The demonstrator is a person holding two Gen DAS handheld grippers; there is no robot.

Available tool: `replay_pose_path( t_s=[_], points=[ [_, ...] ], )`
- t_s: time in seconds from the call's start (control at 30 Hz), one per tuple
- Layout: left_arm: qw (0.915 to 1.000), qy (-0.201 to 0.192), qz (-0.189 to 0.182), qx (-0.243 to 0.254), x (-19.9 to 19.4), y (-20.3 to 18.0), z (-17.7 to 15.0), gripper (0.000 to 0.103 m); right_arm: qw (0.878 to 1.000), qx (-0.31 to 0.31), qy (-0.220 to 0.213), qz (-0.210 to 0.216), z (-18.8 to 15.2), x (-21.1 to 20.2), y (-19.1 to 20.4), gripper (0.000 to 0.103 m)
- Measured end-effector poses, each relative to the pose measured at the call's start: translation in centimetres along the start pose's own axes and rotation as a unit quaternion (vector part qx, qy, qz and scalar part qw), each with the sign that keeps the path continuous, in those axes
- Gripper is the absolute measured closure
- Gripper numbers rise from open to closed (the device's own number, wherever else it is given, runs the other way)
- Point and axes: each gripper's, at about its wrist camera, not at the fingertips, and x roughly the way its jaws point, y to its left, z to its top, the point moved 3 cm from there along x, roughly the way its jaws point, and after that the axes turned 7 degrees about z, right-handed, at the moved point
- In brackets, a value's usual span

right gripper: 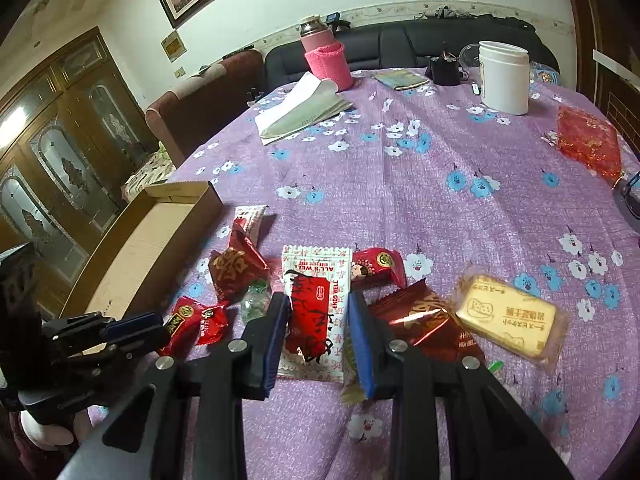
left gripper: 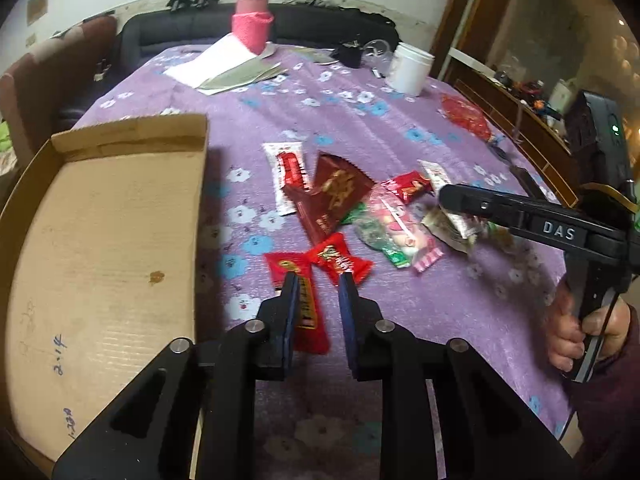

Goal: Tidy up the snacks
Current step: 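Close left gripper on red snack bar while right gripper closes on white-red packet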

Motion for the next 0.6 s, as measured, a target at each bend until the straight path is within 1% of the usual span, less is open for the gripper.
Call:
replay_pose_path(
  t_s=[0.03,0.07,0.13,0.2,0.23,0.27,0.3,0.33,0.37,0.43,0.5,0.53,0.6],
  points=[
    [1.0000,0.004,0.004,0.003,0.2,0.0,0.0,0.072,1.000,0.001,0.000,0.001,0.0,0.0,0.1,0.069],
    [0.9999,0.010,0.009,0.004,0.5,0.0,0.0,0.070,1.000,0.002,0.000,0.002,-0.1,0.0,0.1,0.069],
    [0.9996,0.011,0.028,0.000,0.9,0.1,0.2,0.070,1.000,0.003,0.000,0.005,-0.2,-0.2,0.3,0.069],
    [0.9993,0.018,0.030,-0.011,1.2,0.4,0.3,0.070,1.000,0.001,-0.001,0.006,-0.3,-0.4,0.5,0.069],
    [0.9989,0.028,0.035,-0.016,1.5,0.5,0.3,0.070,1.000,-0.001,-0.001,0.006,-0.4,-0.4,0.6,0.069],
    [0.9985,0.036,0.039,-0.013,1.8,0.5,0.2,0.070,1.000,-0.002,-0.001,0.006,-0.4,-0.5,0.8,0.069],
    [0.9985,0.032,0.045,-0.004,1.9,0.3,0.2,0.068,1.000,-0.004,0.000,0.006,-0.4,-0.4,0.8,0.069],
    [0.9983,0.032,0.048,0.011,2.1,-0.3,0.1,0.065,1.000,-0.005,0.001,0.006,-0.4,-0.4,0.8,0.069],
    [0.9980,0.034,0.048,0.021,2.3,-0.7,0.0,0.064,1.000,-0.005,0.002,0.005,-0.5,-0.2,0.7,0.069],
    [0.9963,0.038,0.066,0.041,2.6,-1.3,-0.2,0.064,1.000,-0.002,0.007,0.005,-0.5,0.1,0.4,0.069],
    [0.9953,0.034,0.077,0.048,2.6,-1.4,-0.2,0.075,1.000,0.001,0.010,0.009,-0.8,0.4,0.2,0.069],
    [0.9956,0.032,0.077,0.043,2.6,-1.2,-0.2,0.084,1.000,0.001,0.011,0.010,-0.9,0.3,0.2,0.069],
    [0.9974,0.027,0.061,0.028,2.2,-0.9,-0.2,0.084,1.000,-0.001,0.012,0.013,-1.1,0.2,0.3,0.070]
  ],
)
